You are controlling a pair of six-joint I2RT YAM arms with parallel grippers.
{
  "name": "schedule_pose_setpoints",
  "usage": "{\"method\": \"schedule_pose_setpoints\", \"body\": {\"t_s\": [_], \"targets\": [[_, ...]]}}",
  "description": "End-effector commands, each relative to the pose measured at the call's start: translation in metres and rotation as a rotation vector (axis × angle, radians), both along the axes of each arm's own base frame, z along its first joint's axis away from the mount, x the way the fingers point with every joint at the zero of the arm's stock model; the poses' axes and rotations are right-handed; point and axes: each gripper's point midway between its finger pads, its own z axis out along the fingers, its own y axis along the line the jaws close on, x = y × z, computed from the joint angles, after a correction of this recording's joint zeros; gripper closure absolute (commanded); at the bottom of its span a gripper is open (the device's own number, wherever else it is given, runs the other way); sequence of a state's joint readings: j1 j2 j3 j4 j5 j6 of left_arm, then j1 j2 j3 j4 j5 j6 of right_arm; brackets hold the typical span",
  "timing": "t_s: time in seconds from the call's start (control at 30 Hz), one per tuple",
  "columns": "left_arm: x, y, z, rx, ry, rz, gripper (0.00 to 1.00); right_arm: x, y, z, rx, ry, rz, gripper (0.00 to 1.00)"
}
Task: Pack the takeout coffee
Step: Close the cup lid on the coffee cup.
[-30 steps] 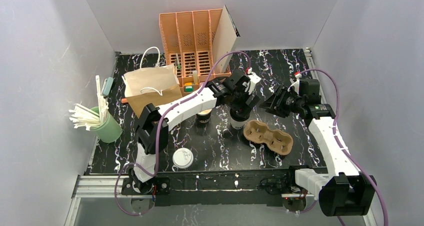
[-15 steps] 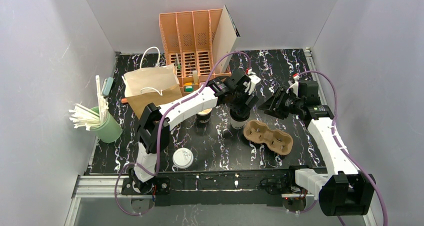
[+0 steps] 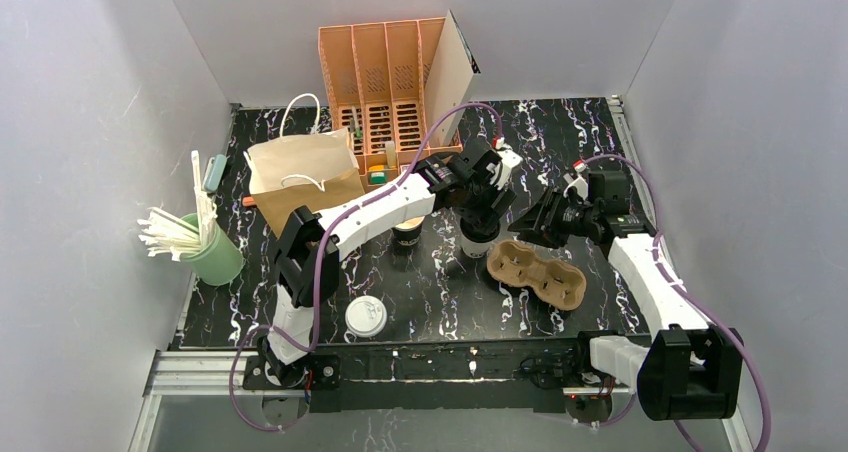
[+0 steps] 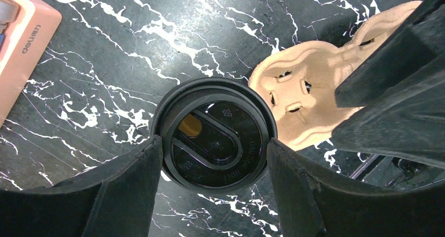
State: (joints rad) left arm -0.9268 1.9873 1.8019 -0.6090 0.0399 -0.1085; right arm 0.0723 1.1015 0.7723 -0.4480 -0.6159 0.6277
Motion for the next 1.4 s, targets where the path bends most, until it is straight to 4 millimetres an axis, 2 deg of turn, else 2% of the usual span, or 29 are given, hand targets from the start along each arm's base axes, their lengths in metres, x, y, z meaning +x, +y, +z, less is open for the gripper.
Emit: {"method": "schedule_pose_setpoints", "body": {"t_s": [0.0, 0.17, 0.53, 0.67, 0.93, 1.37], "targets": [[-0.007, 0.002, -0.002, 0.011, 0.026, -0.015, 0.39, -0.004, 0.012, -0.001, 0.094, 0.005, 0.051, 0.5], [-0.01, 0.005, -0.007, 0.02, 0.039, -0.017, 0.45, -0.01, 0.025, -0.013, 0.147, 0.044, 0.076, 0.5], [-0.011, 0.017, -0.018, 0.07, 0.027, -0.006, 0.46, -0.004, 0.048, -0.019, 0.195, 0.049, 0.089, 0.52], [-0.011, 0.021, -0.019, 0.084, 0.022, -0.004, 0.47, 0.0, 0.047, -0.024, 0.186, 0.053, 0.068, 0.55], [-0.015, 0.031, -0.027, 0.113, 0.027, 0.003, 0.48, -0.001, 0.04, -0.048, 0.14, 0.1, 0.012, 0.63], [-0.018, 0.043, -0.036, 0.152, 0.014, 0.014, 0.49, -0.016, 0.027, -0.09, 0.02, 0.211, -0.047, 0.67]]}}
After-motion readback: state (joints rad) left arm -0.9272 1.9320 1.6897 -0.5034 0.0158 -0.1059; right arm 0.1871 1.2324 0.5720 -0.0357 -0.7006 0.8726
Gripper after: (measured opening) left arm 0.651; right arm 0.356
